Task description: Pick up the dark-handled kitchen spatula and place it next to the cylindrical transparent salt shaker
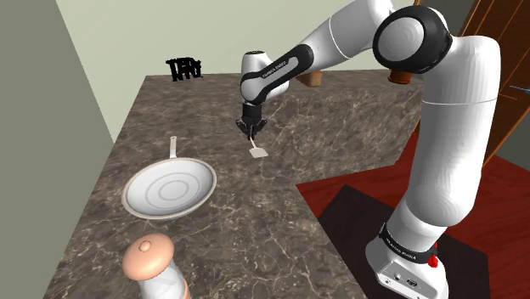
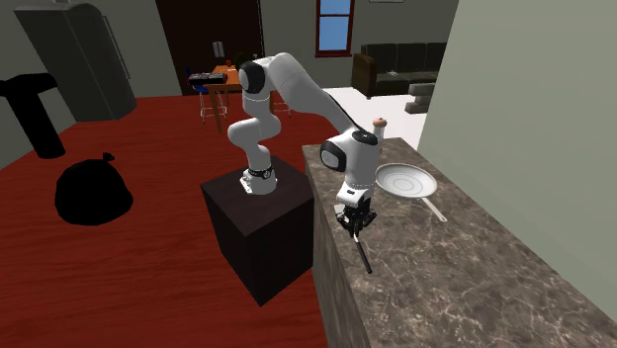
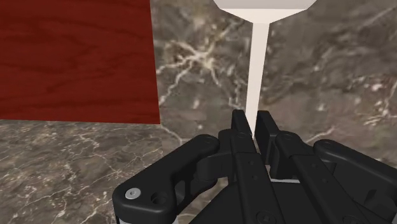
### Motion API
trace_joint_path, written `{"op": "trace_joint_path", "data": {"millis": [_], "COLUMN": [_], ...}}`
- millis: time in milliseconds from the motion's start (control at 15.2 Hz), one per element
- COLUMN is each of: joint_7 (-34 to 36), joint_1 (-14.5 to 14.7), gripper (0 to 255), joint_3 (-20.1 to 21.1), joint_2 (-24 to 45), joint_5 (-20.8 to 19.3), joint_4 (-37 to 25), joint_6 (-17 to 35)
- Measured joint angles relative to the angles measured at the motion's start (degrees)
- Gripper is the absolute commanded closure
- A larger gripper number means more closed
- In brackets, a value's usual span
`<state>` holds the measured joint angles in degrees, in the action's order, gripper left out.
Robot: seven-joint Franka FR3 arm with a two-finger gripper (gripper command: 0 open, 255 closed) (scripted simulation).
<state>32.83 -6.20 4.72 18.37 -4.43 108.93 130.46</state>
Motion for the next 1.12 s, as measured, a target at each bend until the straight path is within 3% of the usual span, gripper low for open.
{"op": "trace_joint_path", "data": {"millis": [462, 1122], "joint_7": [0.0, -0.6], "joint_1": [0.0, -0.1], "gripper": [255, 255], "joint_3": [0.0, 0.2], "joint_2": [-0.2, -3.5], "joint_5": [0.0, 0.6], "joint_4": [0.0, -3.2], "joint_6": [-0.3, -6.7]}}
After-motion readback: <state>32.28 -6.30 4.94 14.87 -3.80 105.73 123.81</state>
